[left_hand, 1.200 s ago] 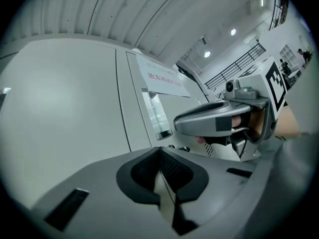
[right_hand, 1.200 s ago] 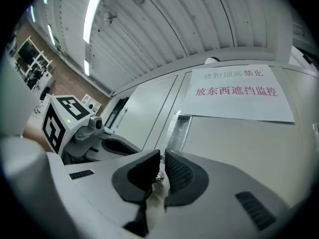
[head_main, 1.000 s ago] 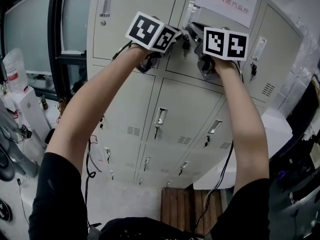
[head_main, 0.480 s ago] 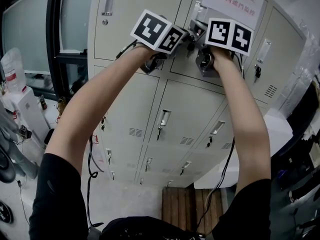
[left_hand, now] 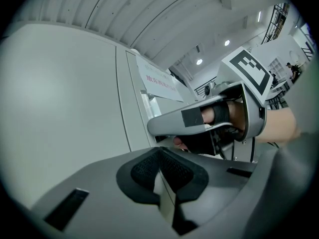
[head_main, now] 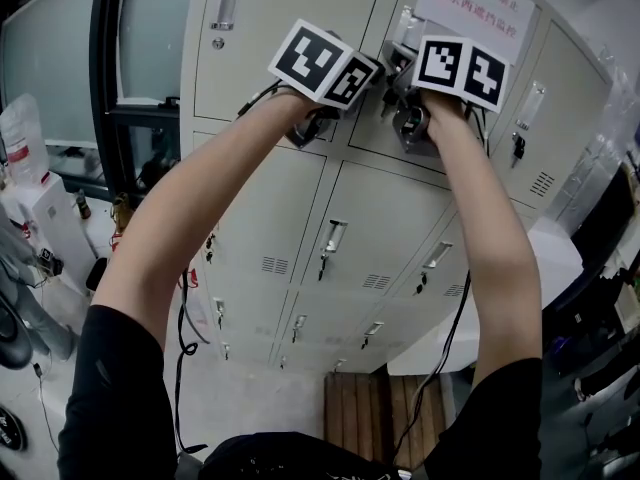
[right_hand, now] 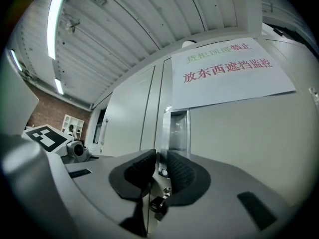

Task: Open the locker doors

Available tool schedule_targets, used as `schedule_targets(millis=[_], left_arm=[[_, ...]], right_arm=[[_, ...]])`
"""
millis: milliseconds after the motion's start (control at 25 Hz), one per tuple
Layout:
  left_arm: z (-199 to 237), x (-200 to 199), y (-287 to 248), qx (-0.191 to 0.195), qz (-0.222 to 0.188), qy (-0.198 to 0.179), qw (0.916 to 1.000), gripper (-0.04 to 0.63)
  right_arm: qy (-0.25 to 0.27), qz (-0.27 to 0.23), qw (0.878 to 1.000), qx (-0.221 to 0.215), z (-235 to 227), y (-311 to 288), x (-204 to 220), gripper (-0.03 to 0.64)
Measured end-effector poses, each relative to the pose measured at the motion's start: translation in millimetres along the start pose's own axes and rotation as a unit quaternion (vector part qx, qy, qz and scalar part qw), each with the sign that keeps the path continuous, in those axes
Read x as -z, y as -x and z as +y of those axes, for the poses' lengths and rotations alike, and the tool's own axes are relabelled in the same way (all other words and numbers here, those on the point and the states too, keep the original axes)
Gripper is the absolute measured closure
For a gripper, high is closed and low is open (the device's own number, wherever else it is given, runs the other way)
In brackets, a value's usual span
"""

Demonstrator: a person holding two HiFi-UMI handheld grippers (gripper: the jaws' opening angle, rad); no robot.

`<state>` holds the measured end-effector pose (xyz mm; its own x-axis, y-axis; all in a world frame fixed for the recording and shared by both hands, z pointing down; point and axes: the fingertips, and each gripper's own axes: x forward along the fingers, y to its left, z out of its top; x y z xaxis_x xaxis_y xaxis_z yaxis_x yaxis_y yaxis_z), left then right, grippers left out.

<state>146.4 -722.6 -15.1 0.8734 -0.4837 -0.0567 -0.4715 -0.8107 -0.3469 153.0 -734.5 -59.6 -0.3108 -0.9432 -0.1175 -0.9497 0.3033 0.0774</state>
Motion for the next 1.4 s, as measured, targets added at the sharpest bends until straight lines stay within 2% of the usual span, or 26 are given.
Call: schedule_targets(millis=[120,440,480,560,760,880,1120,1400], left_arm=[[-0.1,0.0,2.8,0.004,-0.004,-0.002,1.0000,0.575],[-11.6,-0.3,21.6,0.054,-0.026,0.004,0.9982,0.572],[-13.7,-1.0,25.0,0.064,-0.028,0.005,0.9975,0.557],[-20.2,-1.4,31.7,0.088,-0.027,0.007,0.9957,0.474],[-34.1,4.5,41.6,0.116,-0.017,-0.003,0.9931,0.468],[-46.9,8.1,45.1,0.148,-0.015,0.000,0.9889,0.460],[-65.9,15.5,49.0,0.185,-0.015,0.014,0.9825,0.456],[-96.4,14.6,53.7,0.235,-0.036,0.026,0.9710,0.456]], right_arm=[[-0.001,0.003,1.000,-0.005,1.4,1.4,-0.3,0.532],[0.007,0.004,1.000,-0.029,10.5,18.4,-1.9,0.532],[0.008,0.004,0.999,-0.031,12.2,21.0,-2.6,0.532],[0.010,0.003,0.999,-0.035,16.2,26.2,-3.6,0.532],[0.010,0.000,0.999,-0.047,24.2,41.7,-4.2,0.531],[0.009,-0.001,0.998,-0.060,28.4,54.0,-5.9,0.531],[0.007,-0.009,0.996,-0.089,35.3,79.9,-9.2,0.531],[0.015,-0.021,0.995,-0.096,37.4,106.2,-12.2,0.529]])
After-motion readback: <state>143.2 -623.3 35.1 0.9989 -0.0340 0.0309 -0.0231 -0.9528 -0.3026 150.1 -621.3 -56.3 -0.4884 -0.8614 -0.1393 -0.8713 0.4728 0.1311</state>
